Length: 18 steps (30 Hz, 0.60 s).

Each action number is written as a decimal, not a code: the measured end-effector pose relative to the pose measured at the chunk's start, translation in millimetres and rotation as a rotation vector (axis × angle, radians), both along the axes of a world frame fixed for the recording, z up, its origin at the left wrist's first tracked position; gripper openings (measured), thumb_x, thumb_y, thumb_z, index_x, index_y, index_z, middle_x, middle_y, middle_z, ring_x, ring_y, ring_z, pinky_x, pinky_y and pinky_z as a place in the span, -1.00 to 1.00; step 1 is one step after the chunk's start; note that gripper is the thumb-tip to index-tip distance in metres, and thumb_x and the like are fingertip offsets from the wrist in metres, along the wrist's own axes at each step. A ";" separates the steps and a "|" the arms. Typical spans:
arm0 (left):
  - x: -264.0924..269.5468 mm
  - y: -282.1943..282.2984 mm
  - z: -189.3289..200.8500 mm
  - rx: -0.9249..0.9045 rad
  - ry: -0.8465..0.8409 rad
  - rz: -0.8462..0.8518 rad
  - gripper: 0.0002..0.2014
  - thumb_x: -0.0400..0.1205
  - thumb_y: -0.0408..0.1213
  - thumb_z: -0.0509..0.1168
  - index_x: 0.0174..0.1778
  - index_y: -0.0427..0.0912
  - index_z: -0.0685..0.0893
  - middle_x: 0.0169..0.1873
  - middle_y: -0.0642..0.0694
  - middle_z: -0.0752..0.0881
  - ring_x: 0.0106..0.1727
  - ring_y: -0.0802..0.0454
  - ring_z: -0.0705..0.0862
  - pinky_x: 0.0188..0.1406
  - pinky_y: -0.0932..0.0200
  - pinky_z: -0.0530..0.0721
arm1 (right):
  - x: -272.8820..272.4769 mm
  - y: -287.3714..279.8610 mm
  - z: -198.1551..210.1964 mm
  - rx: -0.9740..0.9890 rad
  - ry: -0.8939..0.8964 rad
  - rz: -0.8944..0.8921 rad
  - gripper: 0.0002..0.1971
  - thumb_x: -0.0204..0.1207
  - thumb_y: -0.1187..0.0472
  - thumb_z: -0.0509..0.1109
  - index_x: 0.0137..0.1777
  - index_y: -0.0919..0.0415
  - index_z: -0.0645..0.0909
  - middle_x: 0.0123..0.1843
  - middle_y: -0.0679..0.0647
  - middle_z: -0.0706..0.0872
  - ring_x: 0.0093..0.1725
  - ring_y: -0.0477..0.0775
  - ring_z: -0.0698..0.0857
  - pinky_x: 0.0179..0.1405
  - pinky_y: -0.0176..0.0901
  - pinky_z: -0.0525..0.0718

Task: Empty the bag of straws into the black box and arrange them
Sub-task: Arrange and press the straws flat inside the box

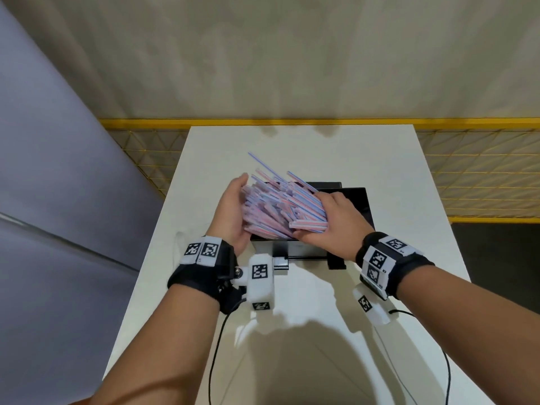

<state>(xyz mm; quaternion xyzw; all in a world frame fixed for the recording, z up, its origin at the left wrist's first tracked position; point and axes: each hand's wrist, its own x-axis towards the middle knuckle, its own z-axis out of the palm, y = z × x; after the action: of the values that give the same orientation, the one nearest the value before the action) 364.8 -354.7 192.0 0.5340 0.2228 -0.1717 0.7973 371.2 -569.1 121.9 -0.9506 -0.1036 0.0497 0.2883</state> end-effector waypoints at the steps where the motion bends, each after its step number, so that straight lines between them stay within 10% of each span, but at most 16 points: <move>1: -2.1 5.4 -0.6 0.031 -0.019 -0.016 -0.50 0.80 0.12 0.09 0.07 -0.20 0.80 -0.10 -0.19 0.89 -0.11 -0.08 0.88 -0.11 0.10 0.76 | -0.3 -0.2 1.4 -0.009 0.017 -0.011 0.01 0.07 -0.60 0.39 0.52 -0.11 0.40 0.15 0.05 0.52 0.20 0.11 0.54 0.33 0.06 0.59; 10: -14.7 39.8 -14.8 0.625 -0.053 0.189 -0.36 0.65 0.38 0.07 -0.09 -0.13 0.77 -0.06 -0.20 0.87 0.04 -0.21 0.84 0.13 -0.16 0.84 | -7.0 -15.2 15.6 0.010 0.029 -0.019 0.11 -0.01 -0.49 0.59 0.53 0.00 0.39 0.29 0.07 0.49 0.31 0.10 0.50 0.40 0.02 0.54; 15: -14.7 41.0 -15.7 0.769 -0.199 0.176 -0.25 0.68 0.38 0.06 0.69 -0.02 0.38 0.65 -0.04 0.43 0.65 -0.07 0.43 0.67 -0.14 0.36 | -19.8 -21.2 10.3 0.061 -0.096 -0.008 -0.20 0.05 -0.41 0.62 0.20 0.01 0.49 0.11 0.00 0.50 0.11 0.04 0.49 0.13 -0.03 0.61; 18: -6.7 26.1 -9.0 0.744 -0.414 0.122 -0.25 0.70 0.30 0.19 0.78 0.04 0.23 0.76 0.05 0.28 0.74 0.09 0.27 0.68 0.06 0.25 | -24.2 -16.8 7.0 0.081 -0.139 -0.021 -0.33 0.12 -0.37 0.61 0.03 0.04 0.49 0.00 -0.03 0.54 0.00 0.06 0.50 -0.02 0.00 0.59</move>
<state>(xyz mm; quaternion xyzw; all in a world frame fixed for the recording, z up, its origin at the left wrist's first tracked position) 358.1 -328.6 183.0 0.7942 0.1362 0.0786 0.5870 347.0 -585.9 128.9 -0.9403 -0.1154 -0.0237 0.3192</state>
